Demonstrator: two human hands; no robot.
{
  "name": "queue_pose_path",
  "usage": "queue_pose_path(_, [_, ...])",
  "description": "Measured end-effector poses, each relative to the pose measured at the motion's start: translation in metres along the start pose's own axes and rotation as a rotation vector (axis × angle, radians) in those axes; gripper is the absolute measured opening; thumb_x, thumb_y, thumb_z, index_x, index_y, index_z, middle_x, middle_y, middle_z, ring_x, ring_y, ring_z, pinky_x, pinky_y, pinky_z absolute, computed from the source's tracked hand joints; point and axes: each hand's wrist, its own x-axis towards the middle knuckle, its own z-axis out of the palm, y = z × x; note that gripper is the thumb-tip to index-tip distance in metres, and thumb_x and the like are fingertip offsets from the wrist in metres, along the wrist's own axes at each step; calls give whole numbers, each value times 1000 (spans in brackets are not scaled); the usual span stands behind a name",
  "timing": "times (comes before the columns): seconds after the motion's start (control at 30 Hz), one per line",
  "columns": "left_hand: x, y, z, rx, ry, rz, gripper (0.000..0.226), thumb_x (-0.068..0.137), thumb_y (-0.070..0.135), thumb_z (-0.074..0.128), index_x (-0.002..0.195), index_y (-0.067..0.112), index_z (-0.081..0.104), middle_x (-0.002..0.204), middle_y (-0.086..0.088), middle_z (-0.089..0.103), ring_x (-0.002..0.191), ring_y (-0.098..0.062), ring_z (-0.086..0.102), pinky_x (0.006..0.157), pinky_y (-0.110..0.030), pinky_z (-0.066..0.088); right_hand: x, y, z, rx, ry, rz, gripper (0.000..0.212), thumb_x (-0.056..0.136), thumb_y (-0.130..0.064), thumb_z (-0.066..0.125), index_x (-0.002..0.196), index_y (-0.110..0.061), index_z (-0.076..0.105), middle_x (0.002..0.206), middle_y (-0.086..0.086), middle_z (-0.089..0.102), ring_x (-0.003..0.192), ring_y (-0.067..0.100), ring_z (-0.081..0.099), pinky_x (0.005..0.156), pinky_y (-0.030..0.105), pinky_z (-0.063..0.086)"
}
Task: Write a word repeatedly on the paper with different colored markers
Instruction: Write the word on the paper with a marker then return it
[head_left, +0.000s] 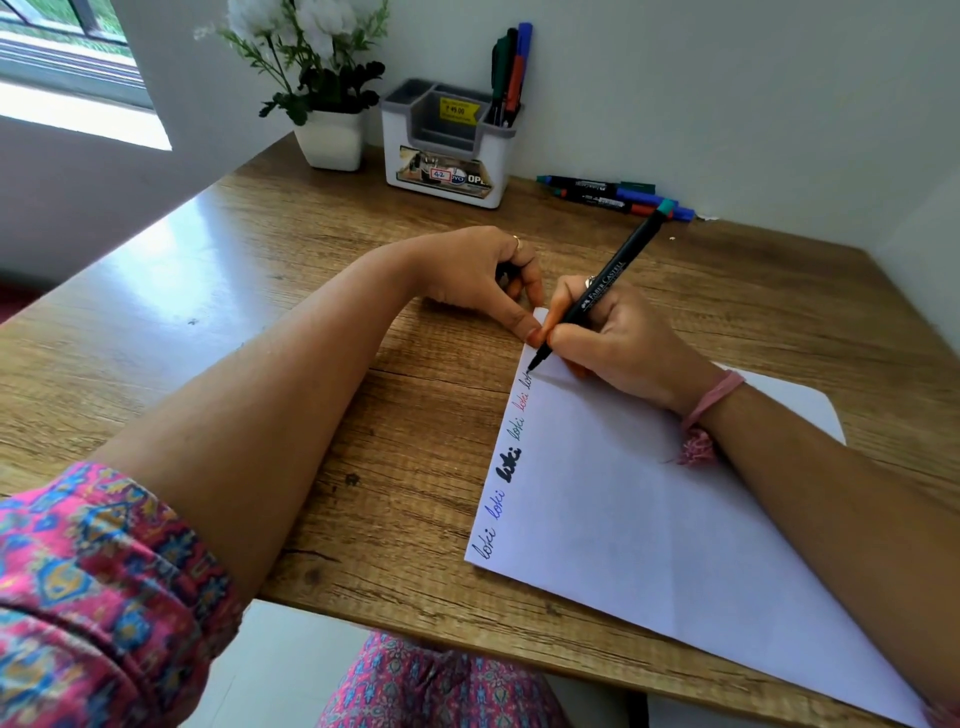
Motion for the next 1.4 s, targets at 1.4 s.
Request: queue_pose_path(1.4, [-8,-20,-2,-842,117,101,26,85,-3,57,105,12,63,90,1,69,85,-8,67,74,-19,54,2,-1,-9,598,406,207,32,96,-18,32,95,-12,64,76,4,64,71,12,62,66,25,49])
